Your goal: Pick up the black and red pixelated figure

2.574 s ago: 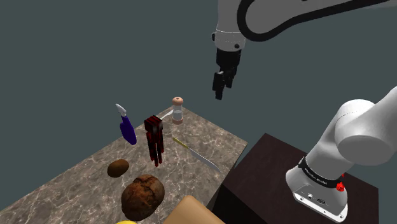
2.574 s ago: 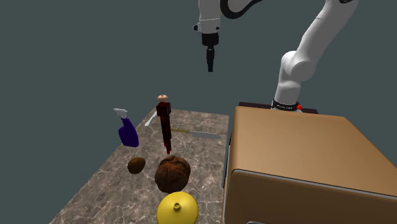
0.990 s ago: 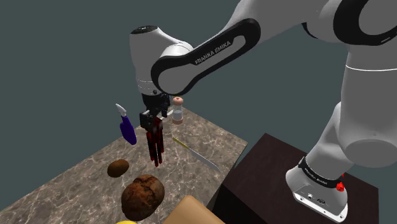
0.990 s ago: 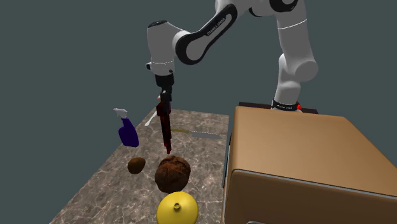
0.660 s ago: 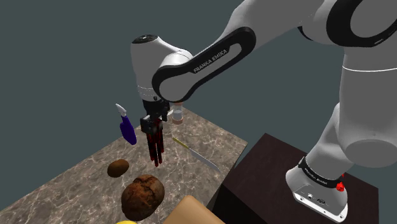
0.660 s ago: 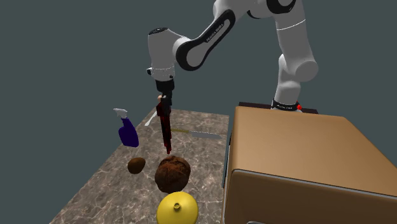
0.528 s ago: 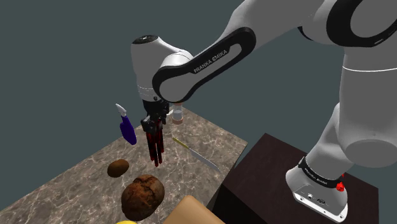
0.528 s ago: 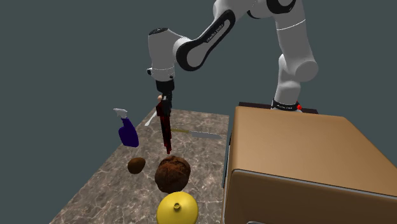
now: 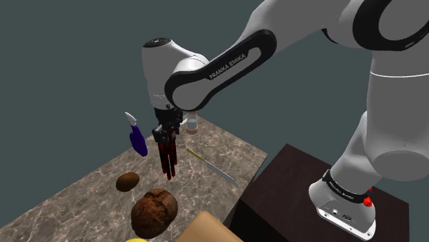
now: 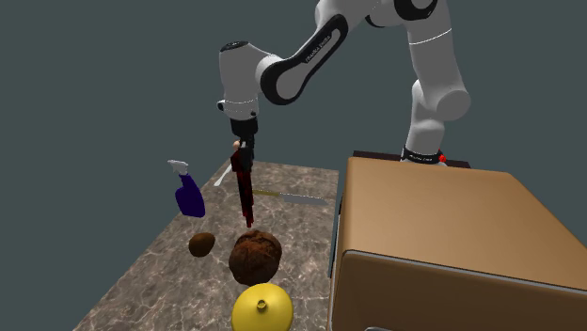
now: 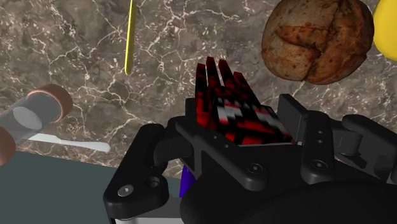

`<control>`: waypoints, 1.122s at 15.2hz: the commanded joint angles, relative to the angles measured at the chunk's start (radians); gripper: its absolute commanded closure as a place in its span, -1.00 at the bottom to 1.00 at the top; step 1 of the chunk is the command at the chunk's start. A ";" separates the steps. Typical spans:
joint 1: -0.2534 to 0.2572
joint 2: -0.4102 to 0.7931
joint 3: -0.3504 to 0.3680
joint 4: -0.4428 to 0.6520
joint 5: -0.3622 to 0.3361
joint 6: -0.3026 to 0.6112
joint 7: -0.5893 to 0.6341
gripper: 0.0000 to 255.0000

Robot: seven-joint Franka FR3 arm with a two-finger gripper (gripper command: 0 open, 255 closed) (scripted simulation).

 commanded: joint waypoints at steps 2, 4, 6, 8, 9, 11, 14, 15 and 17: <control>-0.001 -0.010 0.003 0.011 0.007 -0.023 -0.005 1.00; -0.003 -0.024 0.007 0.020 0.014 -0.045 -0.010 1.00; -0.005 -0.037 0.010 0.029 0.021 -0.066 -0.015 1.00; -0.007 -0.049 0.013 0.040 0.027 -0.088 -0.020 1.00; -0.008 -0.055 0.014 0.046 0.031 -0.099 -0.023 1.00; -0.009 -0.066 0.016 0.058 0.036 -0.122 -0.027 1.00; -0.011 -0.082 0.020 0.078 0.045 -0.156 -0.034 1.00; -0.011 -0.087 0.020 0.085 0.047 -0.168 -0.036 1.00; -0.011 -0.087 0.021 0.086 0.048 -0.169 -0.036 1.00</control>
